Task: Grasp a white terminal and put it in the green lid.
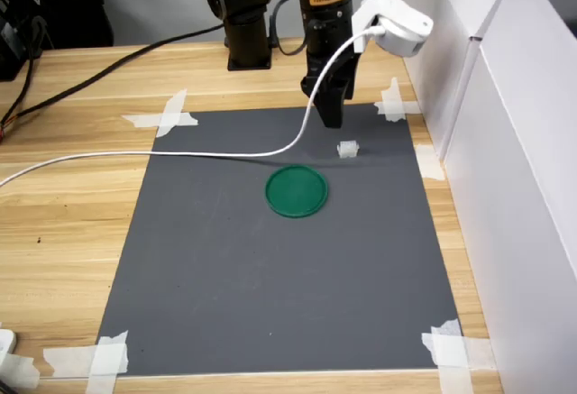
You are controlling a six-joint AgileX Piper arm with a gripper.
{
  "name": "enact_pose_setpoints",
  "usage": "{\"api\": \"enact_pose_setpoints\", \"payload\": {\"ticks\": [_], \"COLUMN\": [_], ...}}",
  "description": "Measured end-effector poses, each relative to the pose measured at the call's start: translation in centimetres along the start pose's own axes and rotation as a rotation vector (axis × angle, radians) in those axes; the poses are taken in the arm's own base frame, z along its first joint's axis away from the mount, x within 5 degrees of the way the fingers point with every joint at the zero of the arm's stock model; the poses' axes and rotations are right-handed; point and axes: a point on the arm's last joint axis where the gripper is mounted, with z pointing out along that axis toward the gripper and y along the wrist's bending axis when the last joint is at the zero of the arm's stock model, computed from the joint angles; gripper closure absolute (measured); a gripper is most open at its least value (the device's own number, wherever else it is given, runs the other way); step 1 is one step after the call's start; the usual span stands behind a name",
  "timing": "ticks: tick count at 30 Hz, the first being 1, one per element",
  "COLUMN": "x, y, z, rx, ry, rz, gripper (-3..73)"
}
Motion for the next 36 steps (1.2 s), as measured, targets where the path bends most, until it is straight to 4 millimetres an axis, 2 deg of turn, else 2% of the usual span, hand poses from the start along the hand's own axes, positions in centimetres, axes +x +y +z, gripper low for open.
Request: {"api": "enact_pose_setpoints", "payload": {"ticks": [17, 26, 36], "x": [-0.6, -0.8, -0.7], "y": [0.1, 0.2, 0.2], "z": [4.3, 5.8, 7.0], "rx": [-0.092, -0.115, -0.130], "ry": [0.038, 0.047, 0.065], "rz": [-0.089, -0.089, -0.090], "gripper": [-0.1, 3.3, 3.5]}}
